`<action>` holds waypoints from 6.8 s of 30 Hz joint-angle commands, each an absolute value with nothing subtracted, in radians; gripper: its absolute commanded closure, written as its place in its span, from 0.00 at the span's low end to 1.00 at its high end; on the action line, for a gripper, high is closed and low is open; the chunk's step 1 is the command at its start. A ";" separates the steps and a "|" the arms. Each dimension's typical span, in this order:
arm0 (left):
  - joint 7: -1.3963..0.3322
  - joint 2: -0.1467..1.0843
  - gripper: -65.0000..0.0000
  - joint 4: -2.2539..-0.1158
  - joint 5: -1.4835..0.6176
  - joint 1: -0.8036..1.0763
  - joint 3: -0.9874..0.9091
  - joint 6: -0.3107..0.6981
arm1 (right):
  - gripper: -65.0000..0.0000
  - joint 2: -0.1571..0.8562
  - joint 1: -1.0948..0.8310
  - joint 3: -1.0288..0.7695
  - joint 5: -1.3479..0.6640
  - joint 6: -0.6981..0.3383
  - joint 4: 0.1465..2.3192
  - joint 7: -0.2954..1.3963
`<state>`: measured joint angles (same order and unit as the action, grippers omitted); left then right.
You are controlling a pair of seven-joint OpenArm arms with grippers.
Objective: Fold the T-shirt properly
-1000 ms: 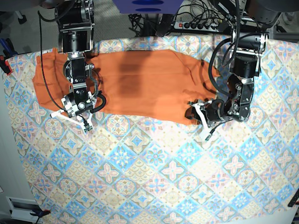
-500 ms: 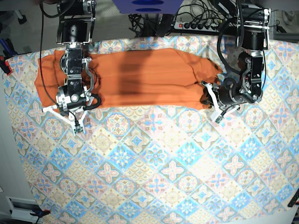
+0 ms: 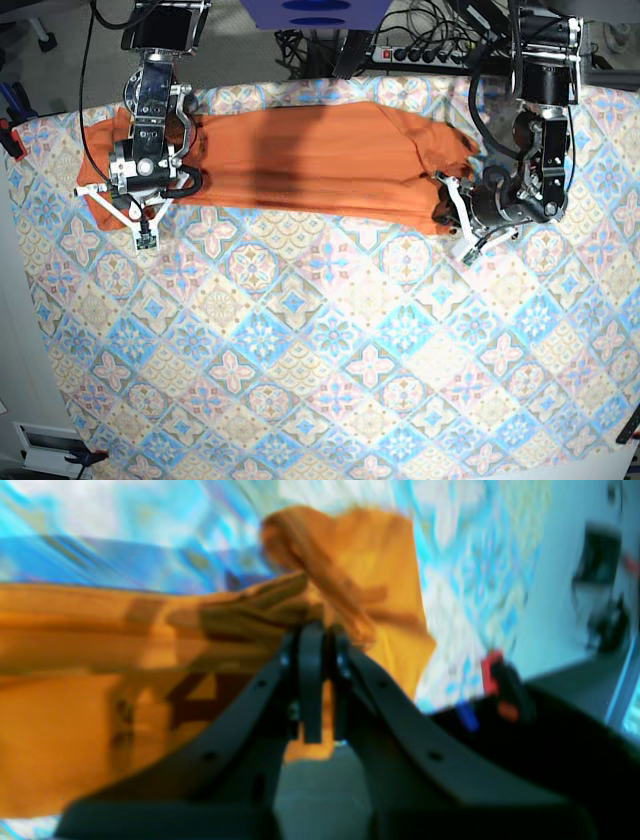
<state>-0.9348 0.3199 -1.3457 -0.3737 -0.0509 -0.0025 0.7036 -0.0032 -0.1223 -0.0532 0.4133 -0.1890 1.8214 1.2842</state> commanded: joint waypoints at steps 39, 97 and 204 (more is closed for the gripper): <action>-0.820 0.478 0.80 -1.567 -0.369 0.209 0.130 0.698 | 0.78 -0.076 -0.277 -0.159 0.430 -0.183 1.851 1.277; -0.697 0.374 0.63 -1.302 -0.067 0.222 0.136 0.698 | 0.66 -0.094 -0.028 0.065 0.722 -0.340 1.705 0.986; -0.794 0.170 0.74 -0.680 0.148 -0.246 0.058 0.698 | 0.96 -0.021 0.343 -0.624 0.694 -0.437 0.903 0.961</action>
<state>-0.6342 0.1474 -0.7044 -0.0895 -0.2749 0.0502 0.7666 -0.0196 0.3214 -0.6270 0.8188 -0.4454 0.9089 1.2530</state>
